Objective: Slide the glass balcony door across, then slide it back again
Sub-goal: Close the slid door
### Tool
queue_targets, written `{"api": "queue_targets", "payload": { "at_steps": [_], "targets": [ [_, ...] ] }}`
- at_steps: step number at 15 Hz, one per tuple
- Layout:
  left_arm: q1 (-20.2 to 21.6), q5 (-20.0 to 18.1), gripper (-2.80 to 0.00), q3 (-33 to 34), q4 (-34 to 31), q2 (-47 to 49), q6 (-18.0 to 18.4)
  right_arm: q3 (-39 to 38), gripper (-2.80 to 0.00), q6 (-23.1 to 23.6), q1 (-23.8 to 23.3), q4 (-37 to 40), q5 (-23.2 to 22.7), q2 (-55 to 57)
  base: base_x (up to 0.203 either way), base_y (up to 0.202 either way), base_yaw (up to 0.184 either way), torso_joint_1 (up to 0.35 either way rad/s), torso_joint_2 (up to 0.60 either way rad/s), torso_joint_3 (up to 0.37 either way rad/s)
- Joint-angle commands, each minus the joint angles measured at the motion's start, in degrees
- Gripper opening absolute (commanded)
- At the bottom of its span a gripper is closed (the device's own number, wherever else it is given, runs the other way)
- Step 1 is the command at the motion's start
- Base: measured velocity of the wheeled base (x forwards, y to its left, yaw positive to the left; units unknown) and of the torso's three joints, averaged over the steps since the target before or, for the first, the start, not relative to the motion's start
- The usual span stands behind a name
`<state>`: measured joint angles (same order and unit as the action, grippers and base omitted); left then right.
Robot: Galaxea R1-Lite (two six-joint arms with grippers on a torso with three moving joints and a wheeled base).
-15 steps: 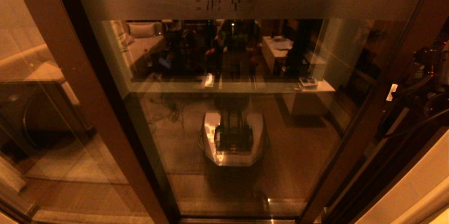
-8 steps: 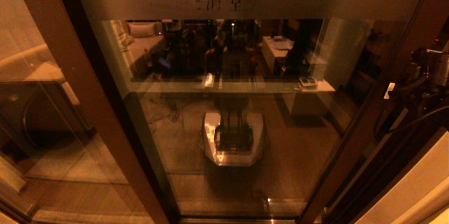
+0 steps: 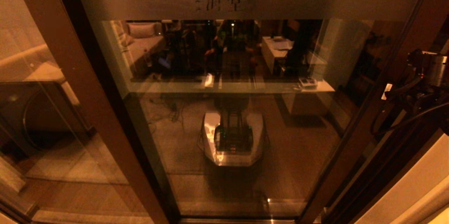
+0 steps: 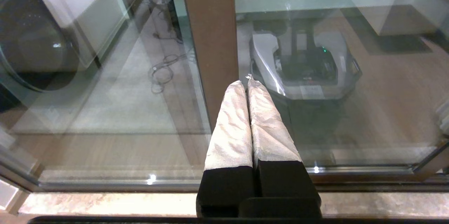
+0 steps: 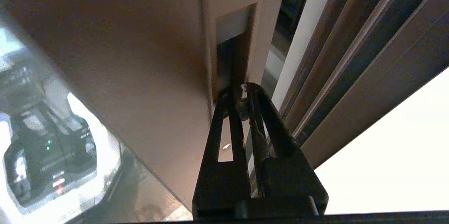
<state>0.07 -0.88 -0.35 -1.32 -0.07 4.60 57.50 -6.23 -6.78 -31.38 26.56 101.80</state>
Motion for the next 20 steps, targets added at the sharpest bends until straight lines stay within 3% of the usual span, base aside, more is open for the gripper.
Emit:
{"api": "queue_targets", "payload": {
  "at_steps": [1, 8, 20],
  "targets": [
    [0.01, 0.00, -2.80, 0.00, 0.00, -0.01, 0.02, 0.61, -2.80, -0.05, -0.08, -1.09, 0.14, 1.41, 0.000, 0.000, 0.000, 0.000, 0.00, 0.000],
    [0.01, 0.00, -2.80, 0.00, 0.00, -0.01, 0.02, 1.04, -2.80, -0.10, -0.36, -1.93, 0.16, 2.01, 0.000, 0.000, 0.000, 0.000, 0.00, 0.000],
    [-0.07, 0.00, -2.80, 0.00, 0.00, -0.01, 0.00, 2.88, -2.80, 0.20, -5.06, -1.71, -0.20, 2.53, 0.000, 0.000, 0.000, 0.000, 0.00, 0.000]
  ]
}}
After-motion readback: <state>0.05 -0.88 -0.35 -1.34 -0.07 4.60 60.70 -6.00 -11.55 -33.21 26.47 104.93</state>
